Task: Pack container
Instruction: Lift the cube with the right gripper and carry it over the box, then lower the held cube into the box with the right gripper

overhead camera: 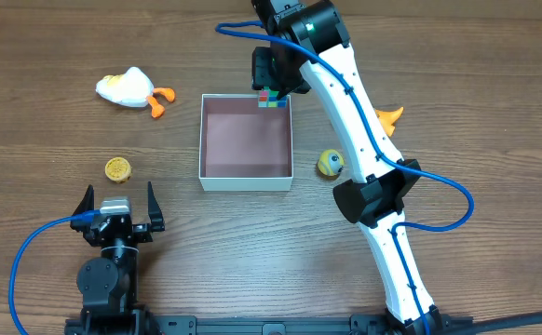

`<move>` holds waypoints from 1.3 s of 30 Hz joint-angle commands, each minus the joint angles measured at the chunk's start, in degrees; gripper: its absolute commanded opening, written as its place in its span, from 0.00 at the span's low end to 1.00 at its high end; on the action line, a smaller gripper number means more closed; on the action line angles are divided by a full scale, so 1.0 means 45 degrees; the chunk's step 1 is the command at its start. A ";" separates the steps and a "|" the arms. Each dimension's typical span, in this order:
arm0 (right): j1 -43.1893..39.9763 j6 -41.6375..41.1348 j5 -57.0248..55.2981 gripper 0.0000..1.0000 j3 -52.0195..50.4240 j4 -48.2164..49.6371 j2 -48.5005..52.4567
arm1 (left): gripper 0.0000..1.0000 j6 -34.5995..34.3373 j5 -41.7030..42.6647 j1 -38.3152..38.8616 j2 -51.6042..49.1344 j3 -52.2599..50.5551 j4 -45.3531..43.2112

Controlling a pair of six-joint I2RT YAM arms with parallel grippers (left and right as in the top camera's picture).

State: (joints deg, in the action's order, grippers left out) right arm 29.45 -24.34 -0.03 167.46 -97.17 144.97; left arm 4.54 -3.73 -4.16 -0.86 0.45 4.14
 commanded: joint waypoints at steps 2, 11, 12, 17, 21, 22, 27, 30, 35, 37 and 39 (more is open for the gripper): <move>-0.0092 0.0073 -0.0427 0.43 -0.0034 0.0024 -0.0476 | 1.00 -0.0199 -0.0160 -0.0073 0.0053 -0.0039 -0.0053; 0.0243 0.0073 -0.1316 0.43 -0.0058 0.0520 -0.1137 | 1.00 -0.0199 -0.0160 -0.0073 0.0053 -0.0039 -0.0053; 0.0306 0.0073 -0.1467 0.43 -0.0058 0.0578 -0.1282 | 1.00 -0.0199 -0.0160 -0.0073 0.0053 -0.0039 -0.0053; 0.0466 0.0068 -0.1899 0.43 -0.0058 0.0544 -0.1787 | 1.00 -0.0199 -0.0160 -0.0073 0.0053 -0.0039 -0.0053; 0.0466 0.0068 -0.2069 0.43 -0.0219 0.0622 -0.2225 | 1.00 -0.0199 -0.0160 -0.0073 0.0053 -0.0039 -0.0053; 0.0466 0.0068 -0.2137 0.43 -0.0544 0.0826 -0.2414 | 1.00 -0.0199 -0.0160 -0.0073 0.0053 -0.0039 -0.0053; 0.0291 0.0058 -0.2059 0.43 -0.5673 0.3220 -0.4405 | 1.00 -0.0199 -0.0160 -0.0073 0.0053 -0.0039 -0.0053; 0.0296 -0.0034 -0.1938 0.43 -0.7606 0.3993 -0.4925 | 1.00 -0.0199 -0.0160 -0.0073 0.0053 -0.0039 -0.0053; 0.0296 -0.0034 -0.1647 0.43 -0.8296 0.4347 -0.4935 | 1.00 -0.0199 -0.0160 -0.0073 0.0053 -0.0039 -0.0053; 0.0296 -0.0034 -0.1647 0.43 -0.8296 0.4454 -0.4935 | 1.00 -0.0199 -0.0160 -0.0073 0.0053 -0.0039 -0.0053; 0.0296 -0.0034 -0.1642 0.43 -0.8296 0.4488 -0.4930 | 1.00 -0.0199 -0.0160 -0.0073 0.0053 -0.0039 -0.0053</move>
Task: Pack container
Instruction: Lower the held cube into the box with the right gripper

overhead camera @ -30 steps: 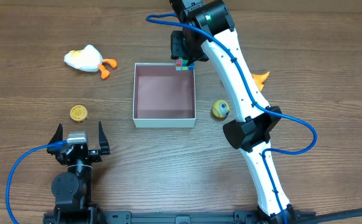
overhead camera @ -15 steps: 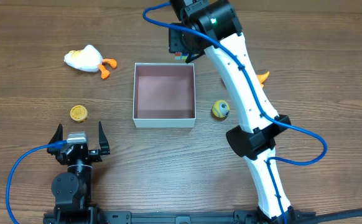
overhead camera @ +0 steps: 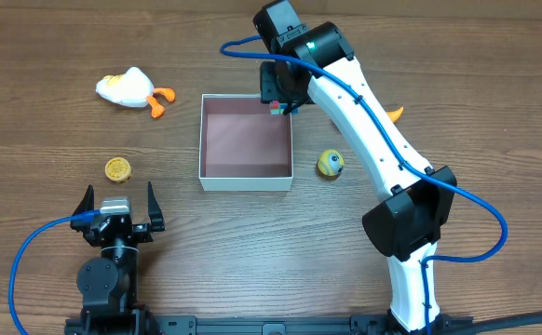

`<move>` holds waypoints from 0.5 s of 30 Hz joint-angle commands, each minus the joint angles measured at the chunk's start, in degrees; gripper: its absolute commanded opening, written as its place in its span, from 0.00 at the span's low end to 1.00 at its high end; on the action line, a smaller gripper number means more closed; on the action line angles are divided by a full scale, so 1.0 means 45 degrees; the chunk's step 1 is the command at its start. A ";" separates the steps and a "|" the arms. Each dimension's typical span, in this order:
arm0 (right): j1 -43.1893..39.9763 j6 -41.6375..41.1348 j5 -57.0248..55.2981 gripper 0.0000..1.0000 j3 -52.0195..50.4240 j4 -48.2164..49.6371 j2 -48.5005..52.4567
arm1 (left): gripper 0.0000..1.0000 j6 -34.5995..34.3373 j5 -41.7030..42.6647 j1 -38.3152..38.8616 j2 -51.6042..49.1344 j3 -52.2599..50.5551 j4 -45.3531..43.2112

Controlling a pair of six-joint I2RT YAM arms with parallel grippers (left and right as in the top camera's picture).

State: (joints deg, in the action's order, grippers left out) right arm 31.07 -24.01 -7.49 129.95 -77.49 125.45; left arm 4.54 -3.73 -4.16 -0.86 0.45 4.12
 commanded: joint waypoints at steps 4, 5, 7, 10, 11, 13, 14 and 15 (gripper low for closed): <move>-0.0063 -0.0112 0.0146 0.43 0.0039 0.0165 -0.0486 | 1.00 -0.0199 -0.0160 -0.0073 0.0053 -0.0039 -0.0049; -0.0053 -0.0175 0.0427 0.42 -0.0121 0.0267 -0.0432 | 1.00 -0.0199 -0.0160 -0.0073 0.0053 -0.0039 -0.0049; -0.0053 -0.0311 0.0588 0.42 -0.0461 0.0442 -0.0432 | 1.00 -0.0199 -0.0160 -0.0073 0.0053 -0.0039 -0.0049; -0.0053 -0.0340 0.0597 0.42 -0.0884 0.0563 -0.0432 | 1.00 -0.0199 -0.0160 -0.0073 0.0053 -0.0039 -0.0049; -0.0053 -0.0340 0.0597 0.42 -0.1020 0.0559 -0.0432 | 1.00 -0.0199 -0.0160 -0.0073 0.0053 -0.0039 -0.0049; -0.0053 -0.0345 0.0597 0.41 -0.1292 0.0670 -0.0432 | 1.00 -0.0199 -0.0160 -0.0073 0.0053 -0.0039 -0.0049; -0.0053 -0.0345 0.0646 0.41 -0.1394 0.0738 -0.0432 | 1.00 -0.0199 -0.0160 -0.0073 0.0053 -0.0039 -0.0049; -0.0053 -0.0345 0.0695 0.41 -0.1491 0.0840 -0.0432 | 1.00 -0.0199 -0.0160 -0.0073 0.0053 -0.0039 -0.0049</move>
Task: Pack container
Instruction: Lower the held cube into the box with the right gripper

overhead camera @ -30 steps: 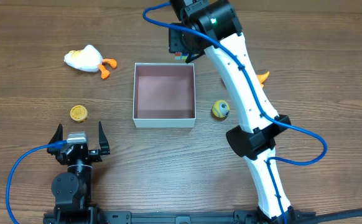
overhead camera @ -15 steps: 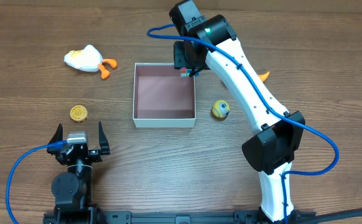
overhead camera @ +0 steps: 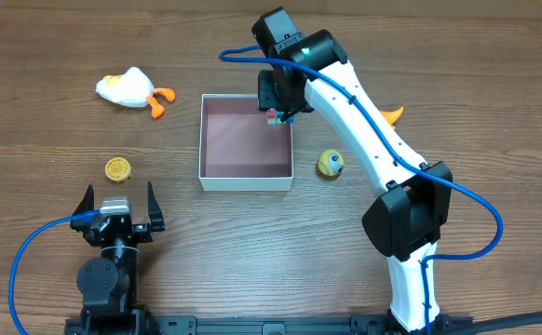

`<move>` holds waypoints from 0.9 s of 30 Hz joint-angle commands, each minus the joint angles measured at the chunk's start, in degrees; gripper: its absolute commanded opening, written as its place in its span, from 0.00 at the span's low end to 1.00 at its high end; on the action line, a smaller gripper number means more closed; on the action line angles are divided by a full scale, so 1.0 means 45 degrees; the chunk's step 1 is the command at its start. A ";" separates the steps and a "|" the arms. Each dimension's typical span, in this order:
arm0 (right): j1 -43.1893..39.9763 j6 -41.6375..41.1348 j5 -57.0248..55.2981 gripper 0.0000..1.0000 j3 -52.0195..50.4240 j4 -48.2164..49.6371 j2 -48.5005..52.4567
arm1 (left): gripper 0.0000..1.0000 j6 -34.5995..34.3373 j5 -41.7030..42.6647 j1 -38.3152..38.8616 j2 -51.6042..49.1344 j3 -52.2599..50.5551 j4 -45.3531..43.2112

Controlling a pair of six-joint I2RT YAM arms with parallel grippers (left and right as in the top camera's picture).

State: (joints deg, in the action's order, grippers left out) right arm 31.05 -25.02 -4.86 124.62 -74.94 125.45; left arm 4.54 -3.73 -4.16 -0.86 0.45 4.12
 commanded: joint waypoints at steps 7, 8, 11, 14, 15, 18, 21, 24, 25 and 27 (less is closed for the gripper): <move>-0.0044 -0.0117 0.0165 0.41 -0.0359 0.0806 -0.0418 | 1.00 -0.0199 -0.0160 -0.0073 0.0053 -0.0039 -0.0049; -0.0044 -0.0117 0.0165 0.41 -0.0359 0.0903 -0.0418 | 1.00 -0.0199 -0.0160 -0.0073 0.0053 -0.0039 -0.0049; -0.0044 -0.0117 0.0185 0.41 -0.0374 0.1083 -0.0418 | 1.00 -0.0199 -0.0160 -0.0073 0.0053 -0.0039 -0.0049; -0.0034 -0.0117 0.0253 0.41 -0.0588 0.1277 -0.0418 | 1.00 -0.0199 -0.0160 -0.0073 0.0053 -0.0039 -0.0049; -0.0034 -0.0117 0.0345 0.41 -0.0899 0.1438 -0.0418 | 1.00 -0.0199 -0.0160 -0.0073 0.0053 -0.0039 -0.0049; -0.0029 -0.0117 0.0495 0.40 -0.1384 0.1656 -0.0418 | 1.00 -0.0199 -0.0160 -0.0073 0.0053 -0.0039 -0.0049; -0.0019 -0.0117 0.0491 0.40 -0.1622 0.1792 -0.0418 | 1.00 -0.0199 -0.0160 -0.0073 0.0053 -0.0039 -0.0049; -0.0019 -0.0112 0.0486 0.40 -0.1622 0.2011 -0.0418 | 1.00 -0.0199 -0.0160 -0.0073 0.0053 -0.0039 -0.0049; -0.0019 -0.0107 0.0486 0.40 -0.1622 0.2079 -0.0418 | 1.00 -0.0199 -0.0160 -0.0073 0.0053 -0.0039 -0.0049; -0.0019 -0.0063 0.0437 0.40 -0.1622 0.2229 -0.0418 | 1.00 -0.0199 -0.0160 -0.0073 0.0053 -0.0039 -0.0049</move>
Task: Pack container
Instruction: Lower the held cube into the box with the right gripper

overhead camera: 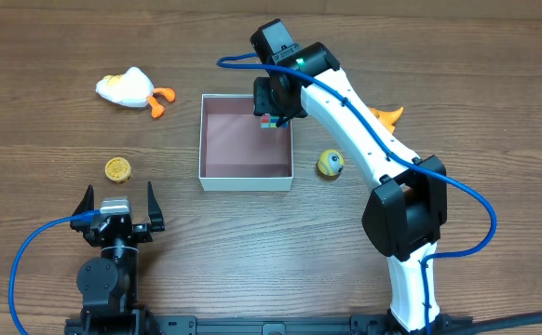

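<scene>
A white box with a brown floor (202, 140) sits mid-table in the overhead view. My right gripper (272, 116) hangs over its far right corner, shut on a small multicoloured cube (270, 120). Loose on the wood lie a white duck toy with orange feet (133, 89) at the far left, a yellow round cookie-like piece (116, 168), and a yellow ball with an eye (330, 164) right of the box. An orange piece (387, 115) peeks from behind the right arm. My left gripper (118, 201) rests open near the front left, holding nothing.
The right arm (364, 140) stretches diagonally from its base at the front right across to the box. Blue cables loop beside both arm bases. Bare wood lies between the box and the left gripper.
My right gripper with the cube has shifted slightly toward the front and left, further over the box's inside corner. The left arm and the loose toys have not moved.
At first my right gripper held the cube at the far rim of the box. It then stood at the box's far right corner, then a little inside it, and now further in over the floor. The left gripper stayed open in place throughout.
</scene>
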`<move>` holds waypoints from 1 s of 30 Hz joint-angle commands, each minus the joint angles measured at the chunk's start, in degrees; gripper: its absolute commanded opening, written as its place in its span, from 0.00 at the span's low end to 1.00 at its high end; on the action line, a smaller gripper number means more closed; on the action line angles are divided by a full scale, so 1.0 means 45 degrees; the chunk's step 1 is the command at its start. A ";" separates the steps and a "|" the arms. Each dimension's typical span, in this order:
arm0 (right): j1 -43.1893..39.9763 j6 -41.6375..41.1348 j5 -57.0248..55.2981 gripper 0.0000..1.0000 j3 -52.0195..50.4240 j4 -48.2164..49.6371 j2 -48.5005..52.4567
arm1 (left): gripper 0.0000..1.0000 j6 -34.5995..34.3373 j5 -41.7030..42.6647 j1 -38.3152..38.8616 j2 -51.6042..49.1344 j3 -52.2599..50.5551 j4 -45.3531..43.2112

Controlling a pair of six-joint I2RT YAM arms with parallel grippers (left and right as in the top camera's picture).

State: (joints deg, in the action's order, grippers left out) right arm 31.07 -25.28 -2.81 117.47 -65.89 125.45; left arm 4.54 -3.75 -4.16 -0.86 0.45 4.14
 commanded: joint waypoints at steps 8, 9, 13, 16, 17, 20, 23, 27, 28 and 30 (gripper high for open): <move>-0.0024 0.0039 -0.0029 0.40 -0.0034 0.0427 -0.0418 | 1.00 -0.0199 -0.0155 -0.0073 0.0053 -0.0039 -0.0053; -0.0024 0.0039 -0.0029 0.40 -0.0053 0.0432 -0.0418 | 1.00 -0.0199 -0.0155 -0.0073 0.0053 -0.0039 -0.0053; -0.0024 0.0034 -0.0024 0.40 -0.0714 0.0646 -0.0418 | 1.00 -0.0199 -0.0155 -0.0073 0.0053 -0.0039 -0.0053; -0.0024 0.0034 -0.0019 0.40 -0.1112 0.0831 -0.0418 | 1.00 -0.0199 -0.0155 -0.0073 0.0053 -0.0039 -0.0053; -0.0029 0.0034 -0.0019 0.40 -0.1248 0.0918 -0.0418 | 1.00 -0.0199 -0.0155 -0.0073 0.0053 -0.0039 -0.0053; -0.0029 0.0039 -0.0024 0.40 -0.1355 0.1025 -0.0418 | 1.00 -0.0199 -0.0155 -0.0073 0.0053 -0.0039 -0.0053; -0.0029 0.0039 -0.0024 0.40 -0.1355 0.1224 -0.0418 | 1.00 -0.0199 -0.0155 -0.0073 0.0053 -0.0039 -0.0053; -0.0029 0.0044 -0.0029 0.40 -0.1355 0.1404 -0.0418 | 1.00 -0.0199 -0.0155 -0.0073 0.0053 -0.0039 -0.0053; -0.0029 0.0044 -0.0029 0.40 -0.1355 0.1438 -0.0418 | 1.00 -0.0199 -0.0155 -0.0073 0.0053 -0.0039 -0.0053; -0.0029 0.0044 -0.0024 0.40 -0.1355 0.1540 -0.0418 | 1.00 -0.0199 -0.0155 -0.0073 0.0053 -0.0039 -0.0053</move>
State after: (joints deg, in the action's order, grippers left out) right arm 31.07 -25.23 -2.81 111.61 -59.77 125.45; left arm 4.54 -3.75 -4.16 -0.86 0.45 4.12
